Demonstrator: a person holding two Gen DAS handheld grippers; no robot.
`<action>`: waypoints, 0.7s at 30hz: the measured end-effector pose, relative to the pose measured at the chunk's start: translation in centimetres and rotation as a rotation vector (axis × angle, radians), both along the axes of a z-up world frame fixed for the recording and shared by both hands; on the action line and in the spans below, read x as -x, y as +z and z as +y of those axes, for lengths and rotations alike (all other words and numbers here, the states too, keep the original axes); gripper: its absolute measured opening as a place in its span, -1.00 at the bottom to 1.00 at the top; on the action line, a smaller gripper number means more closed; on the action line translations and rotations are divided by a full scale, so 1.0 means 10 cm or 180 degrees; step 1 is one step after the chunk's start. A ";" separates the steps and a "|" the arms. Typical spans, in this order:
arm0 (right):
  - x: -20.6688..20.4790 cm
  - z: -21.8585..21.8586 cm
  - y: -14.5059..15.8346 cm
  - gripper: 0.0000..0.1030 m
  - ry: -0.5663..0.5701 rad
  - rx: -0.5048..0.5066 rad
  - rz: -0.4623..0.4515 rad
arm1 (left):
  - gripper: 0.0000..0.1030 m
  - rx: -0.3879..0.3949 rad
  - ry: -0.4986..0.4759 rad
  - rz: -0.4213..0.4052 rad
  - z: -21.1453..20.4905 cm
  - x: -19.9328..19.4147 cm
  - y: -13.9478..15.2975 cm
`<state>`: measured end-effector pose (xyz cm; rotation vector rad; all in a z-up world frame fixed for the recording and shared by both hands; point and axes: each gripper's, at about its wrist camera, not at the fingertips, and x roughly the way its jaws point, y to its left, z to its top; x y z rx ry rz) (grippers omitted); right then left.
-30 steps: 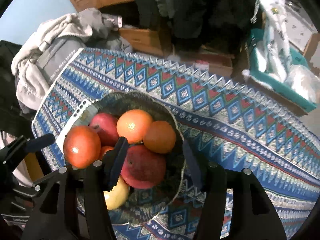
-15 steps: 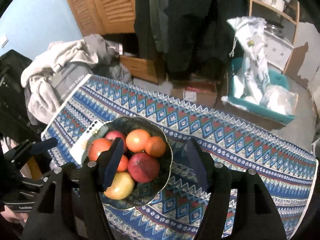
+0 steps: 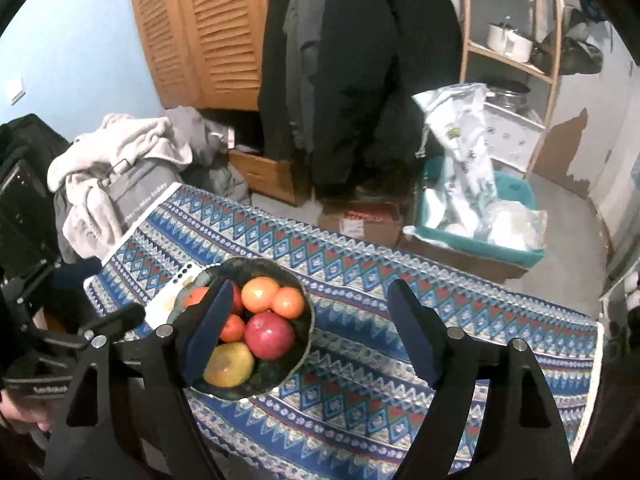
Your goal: Organize fruits
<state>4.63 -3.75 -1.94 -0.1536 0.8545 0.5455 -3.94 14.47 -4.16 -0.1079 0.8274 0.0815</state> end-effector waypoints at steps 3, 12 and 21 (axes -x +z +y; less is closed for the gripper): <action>0.06 -0.13 0.07 0.56 -0.0070 -0.0024 -0.0047 | 0.81 -0.0059 -0.0032 -0.0069 -0.09 0.04 0.10; 0.19 -0.34 0.17 0.59 -0.0180 -0.0005 -0.0219 | 0.99 -0.0294 -0.0244 -0.0315 -0.45 0.15 0.36; 0.30 -0.52 0.25 0.59 -0.0242 0.0042 -0.0395 | 0.99 -0.0326 -0.0228 -0.0338 -0.52 0.16 0.45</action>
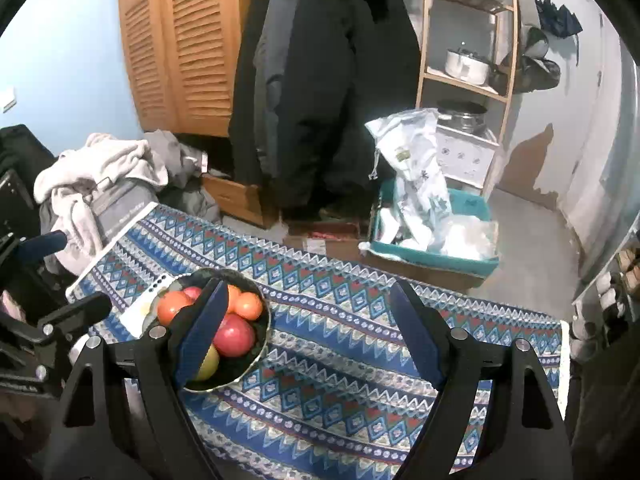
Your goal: Organize fruits
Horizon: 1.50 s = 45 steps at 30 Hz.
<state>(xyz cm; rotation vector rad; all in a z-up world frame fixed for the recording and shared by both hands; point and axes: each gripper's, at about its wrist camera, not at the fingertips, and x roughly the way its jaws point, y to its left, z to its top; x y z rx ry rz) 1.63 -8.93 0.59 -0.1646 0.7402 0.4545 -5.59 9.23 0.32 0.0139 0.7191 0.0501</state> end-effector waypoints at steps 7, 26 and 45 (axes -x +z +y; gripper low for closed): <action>-0.04 -0.09 -0.03 0.59 -0.0058 -0.0006 0.0022 | 0.99 0.0020 0.0046 0.0036 0.01 -0.02 -0.01; -0.02 -0.15 0.00 0.59 -0.0079 -0.0018 0.0005 | 0.99 -0.0024 0.0073 0.0104 -0.01 -0.04 -0.05; -0.01 -0.16 0.00 0.59 -0.0065 -0.0004 0.0013 | 0.99 -0.0088 0.0141 0.0195 -0.02 -0.05 -0.06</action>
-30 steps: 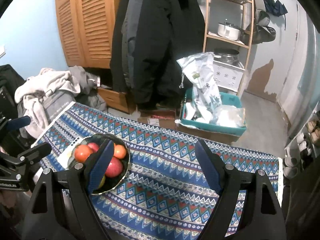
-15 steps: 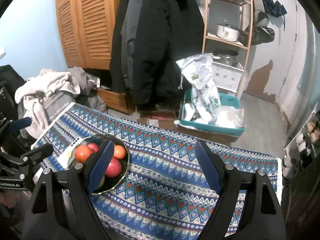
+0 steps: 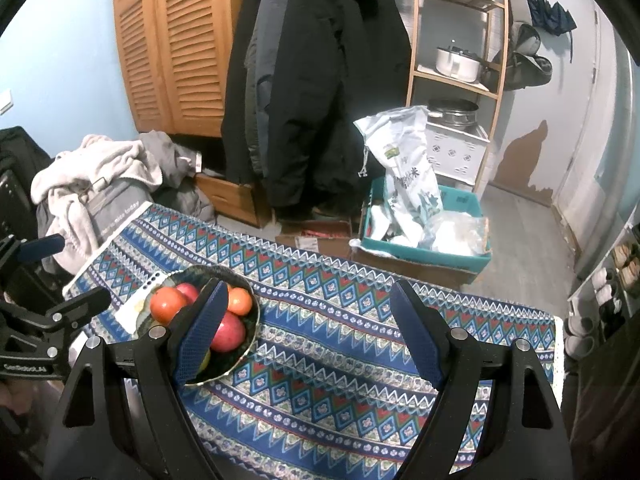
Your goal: Organize fruits
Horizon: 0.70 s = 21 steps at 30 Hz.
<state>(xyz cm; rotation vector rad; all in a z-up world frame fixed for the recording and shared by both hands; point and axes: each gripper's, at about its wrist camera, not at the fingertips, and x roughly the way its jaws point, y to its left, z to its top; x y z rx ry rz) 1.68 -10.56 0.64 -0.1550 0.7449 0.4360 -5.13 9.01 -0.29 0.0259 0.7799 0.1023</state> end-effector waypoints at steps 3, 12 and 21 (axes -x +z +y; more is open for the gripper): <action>0.00 0.00 0.00 0.59 0.0000 -0.0001 -0.0001 | 0.99 0.0000 0.0008 0.0012 -0.01 -0.01 0.00; 0.00 -0.01 0.01 0.59 0.0009 0.0005 0.0000 | 0.99 -0.0009 0.0021 0.0032 0.00 -0.01 -0.01; 0.00 -0.02 0.01 0.59 0.0014 0.0010 0.0004 | 0.99 0.0011 0.0042 0.0010 0.00 0.00 0.00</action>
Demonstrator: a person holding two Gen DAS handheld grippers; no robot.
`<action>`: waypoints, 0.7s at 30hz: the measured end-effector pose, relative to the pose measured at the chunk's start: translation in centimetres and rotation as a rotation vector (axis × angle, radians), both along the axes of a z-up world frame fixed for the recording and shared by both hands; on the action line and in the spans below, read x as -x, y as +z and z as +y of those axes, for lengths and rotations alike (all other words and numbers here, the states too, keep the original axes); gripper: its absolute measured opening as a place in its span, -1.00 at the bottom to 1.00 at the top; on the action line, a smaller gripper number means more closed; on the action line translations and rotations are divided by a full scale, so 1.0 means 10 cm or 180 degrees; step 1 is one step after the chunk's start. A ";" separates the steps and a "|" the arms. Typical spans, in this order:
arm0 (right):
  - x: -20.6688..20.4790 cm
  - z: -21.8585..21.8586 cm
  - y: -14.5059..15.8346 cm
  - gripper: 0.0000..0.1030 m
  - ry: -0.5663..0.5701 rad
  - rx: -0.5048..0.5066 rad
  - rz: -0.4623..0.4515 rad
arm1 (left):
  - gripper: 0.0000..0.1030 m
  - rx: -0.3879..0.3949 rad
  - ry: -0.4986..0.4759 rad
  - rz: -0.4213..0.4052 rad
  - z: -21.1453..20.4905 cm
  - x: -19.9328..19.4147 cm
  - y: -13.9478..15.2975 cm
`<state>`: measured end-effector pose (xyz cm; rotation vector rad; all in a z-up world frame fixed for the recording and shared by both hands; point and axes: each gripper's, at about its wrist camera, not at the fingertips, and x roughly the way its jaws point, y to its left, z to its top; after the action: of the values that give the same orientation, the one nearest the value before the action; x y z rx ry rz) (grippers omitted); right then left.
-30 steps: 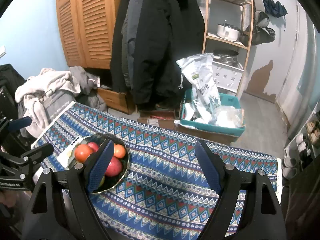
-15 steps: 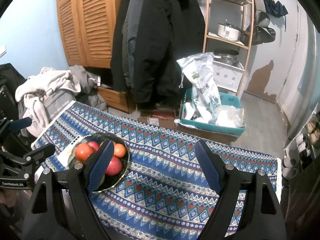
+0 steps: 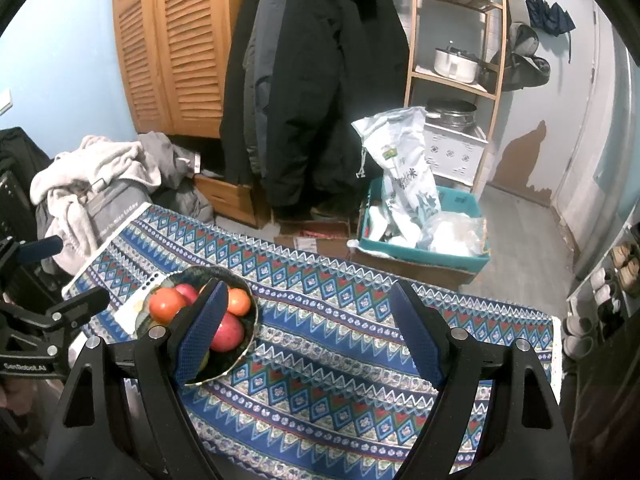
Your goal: Organize fruits
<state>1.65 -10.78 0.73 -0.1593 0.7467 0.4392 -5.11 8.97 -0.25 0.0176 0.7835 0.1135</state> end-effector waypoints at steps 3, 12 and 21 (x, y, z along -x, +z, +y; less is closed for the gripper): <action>0.00 0.01 0.00 0.59 -0.0002 0.0000 -0.0002 | 0.99 0.0003 -0.0006 0.0020 -0.01 -0.01 -0.01; 0.00 -0.01 0.00 0.59 -0.0003 0.0000 0.0001 | 0.99 0.0028 -0.0013 0.0046 -0.02 -0.01 -0.01; 0.00 -0.01 0.00 0.59 -0.0003 -0.0004 0.0001 | 0.99 0.0004 -0.0008 0.0038 -0.03 0.00 -0.01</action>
<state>1.61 -10.86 0.75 -0.1576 0.7467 0.4387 -5.13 8.68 -0.37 0.0181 0.7954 0.1105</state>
